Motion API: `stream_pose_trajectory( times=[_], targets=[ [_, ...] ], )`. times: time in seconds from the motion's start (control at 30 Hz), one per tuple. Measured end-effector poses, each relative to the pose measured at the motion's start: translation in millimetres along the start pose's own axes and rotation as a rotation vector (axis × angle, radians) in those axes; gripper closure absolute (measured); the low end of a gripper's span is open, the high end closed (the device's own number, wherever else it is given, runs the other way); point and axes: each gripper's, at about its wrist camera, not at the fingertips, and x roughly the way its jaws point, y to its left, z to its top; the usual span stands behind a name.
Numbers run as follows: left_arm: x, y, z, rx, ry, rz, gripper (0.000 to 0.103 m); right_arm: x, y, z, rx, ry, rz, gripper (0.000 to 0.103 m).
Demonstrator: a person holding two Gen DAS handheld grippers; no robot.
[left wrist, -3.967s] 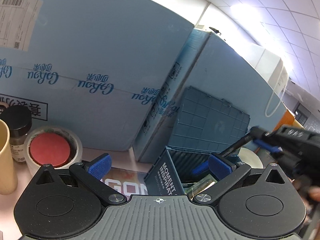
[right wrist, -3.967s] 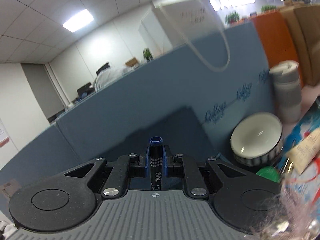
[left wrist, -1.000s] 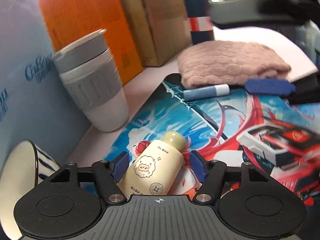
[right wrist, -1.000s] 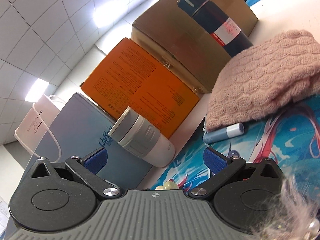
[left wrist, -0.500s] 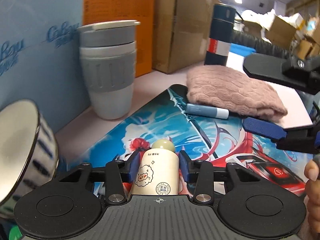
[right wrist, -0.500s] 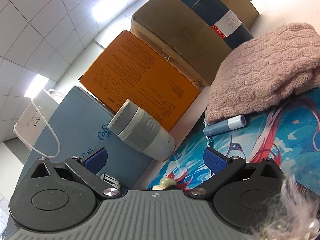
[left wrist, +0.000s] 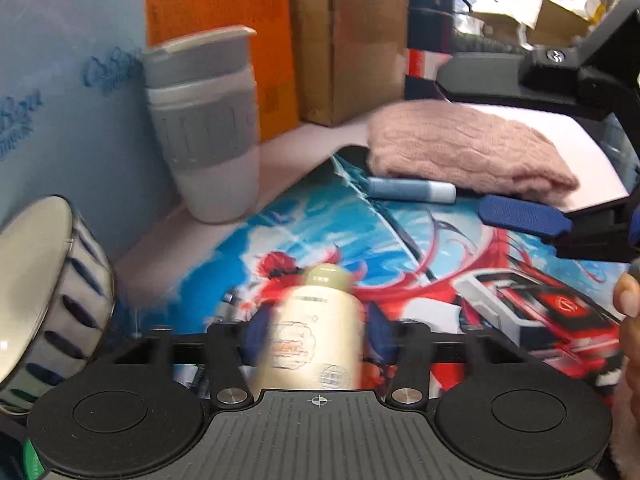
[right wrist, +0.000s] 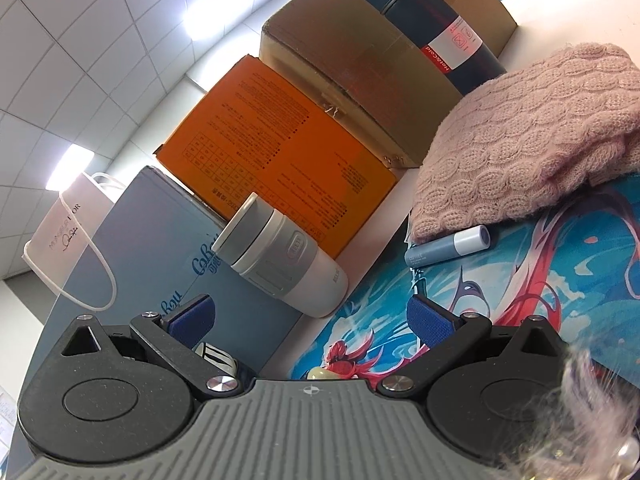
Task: Organize rigid objects
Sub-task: 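Close the left tool on the cream bottle and lift it, then carry the cream bottle with the left tool and release it into the blue box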
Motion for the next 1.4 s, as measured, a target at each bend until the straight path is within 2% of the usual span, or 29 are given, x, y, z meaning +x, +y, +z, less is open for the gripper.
stream_pose_trajectory(
  times=[0.13,0.33,0.43,0.6,0.73,0.83,0.93,1.03,1.13,1.23,1.4],
  targets=[
    [-8.6,2.6,-5.7,-0.031,-0.043,0.021,0.061,0.6,-0.6,-0.6,0.001,0.002,-0.003,0.000],
    [-51.4,8.7,-12.9,-0.090,-0.187,0.025,0.062,2.6,-0.2,-3.2,-0.007,0.008,-0.007,0.000],
    [-80.3,7.9,-15.4,-0.074,-0.294,0.059,0.063,4.2,-0.8,-4.7,-0.005,0.015,-0.005,0.000],
    [-129.1,15.6,-14.5,-0.115,-0.471,0.081,0.063,9.2,-0.8,-9.6,-0.013,0.035,-0.019,0.000],
    [-166.1,23.6,-15.2,-0.133,-0.584,0.107,0.063,11.2,0.3,-12.2,-0.027,0.042,-0.027,0.000],
    [-193.3,34.4,-18.3,-0.159,-0.648,0.145,0.063,12.0,1.1,-12.6,-0.029,0.047,-0.024,0.000],
    [-222.5,44.6,-24.5,-0.156,-0.698,0.223,0.063,11.1,1.9,-12.7,-0.033,0.043,-0.019,0.000],
    [-248.8,53.7,-37.4,-0.121,-0.726,0.332,0.063,10.3,2.4,-12.3,-0.034,0.038,-0.014,0.000],
    [-260.9,62.1,-52.7,-0.084,-0.721,0.478,0.063,9.3,2.8,-12.3,-0.033,0.029,-0.007,0.000],
    [-263.5,74.8,-64.6,-0.099,-0.692,0.543,0.063,12.3,0.9,-12.5,-0.020,0.040,-0.015,0.000],
    [-252.1,80.7,-79.9,-0.057,-0.610,0.642,0.063,12.7,4.3,-13.8,-0.040,0.040,-0.014,0.000]
  ],
)
